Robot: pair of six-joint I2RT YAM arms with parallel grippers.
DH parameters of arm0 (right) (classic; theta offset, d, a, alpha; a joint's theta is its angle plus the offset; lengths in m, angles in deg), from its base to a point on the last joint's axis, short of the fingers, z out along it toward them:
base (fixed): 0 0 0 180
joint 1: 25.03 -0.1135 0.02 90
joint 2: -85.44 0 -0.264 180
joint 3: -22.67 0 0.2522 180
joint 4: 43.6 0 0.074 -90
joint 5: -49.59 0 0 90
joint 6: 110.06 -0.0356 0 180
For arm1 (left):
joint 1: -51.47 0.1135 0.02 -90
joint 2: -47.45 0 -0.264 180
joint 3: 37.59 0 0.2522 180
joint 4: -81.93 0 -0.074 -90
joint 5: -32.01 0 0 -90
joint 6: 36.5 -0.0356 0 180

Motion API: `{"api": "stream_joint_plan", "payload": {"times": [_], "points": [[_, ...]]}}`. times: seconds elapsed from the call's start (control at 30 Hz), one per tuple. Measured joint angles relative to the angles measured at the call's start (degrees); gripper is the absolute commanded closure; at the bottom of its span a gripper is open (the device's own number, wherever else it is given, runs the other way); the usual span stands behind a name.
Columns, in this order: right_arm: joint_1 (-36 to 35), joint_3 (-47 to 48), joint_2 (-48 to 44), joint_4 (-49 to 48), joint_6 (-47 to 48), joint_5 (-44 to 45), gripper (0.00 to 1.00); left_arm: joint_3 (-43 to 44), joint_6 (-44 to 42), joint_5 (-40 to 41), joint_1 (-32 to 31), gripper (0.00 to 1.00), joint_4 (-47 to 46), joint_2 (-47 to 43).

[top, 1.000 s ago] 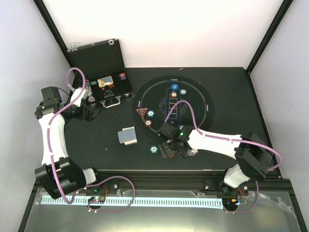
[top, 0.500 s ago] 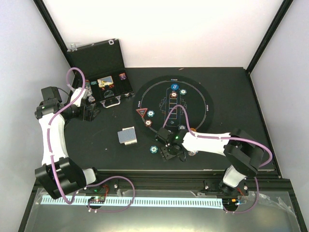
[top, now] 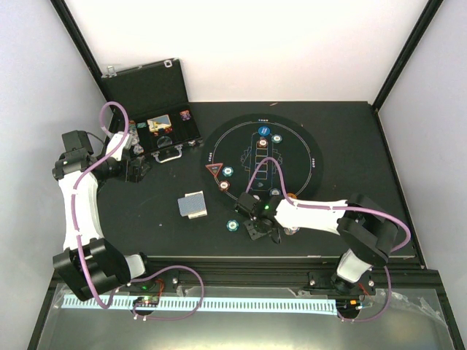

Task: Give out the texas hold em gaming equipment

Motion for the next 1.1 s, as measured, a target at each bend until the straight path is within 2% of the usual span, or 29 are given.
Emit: {"api": "stream_joint_plan", "payload": {"times": [0.4,0.87,1.1], "points": [[0.0,0.9,0.0,0.8,0.6,0.9,0.64,-0.3,0.0,-0.4,0.0,0.01,0.0,0.0],[0.7,1.0,-0.4,1.8,0.8,1.0,0.88,-0.3,0.1,-1.1,0.0,0.01,0.0,0.0],[4.6,3.5,-4.1,4.8,2.6,0.9,0.89,-0.3,0.1,-1.3,0.0,0.01,-0.2,-0.4]]}}
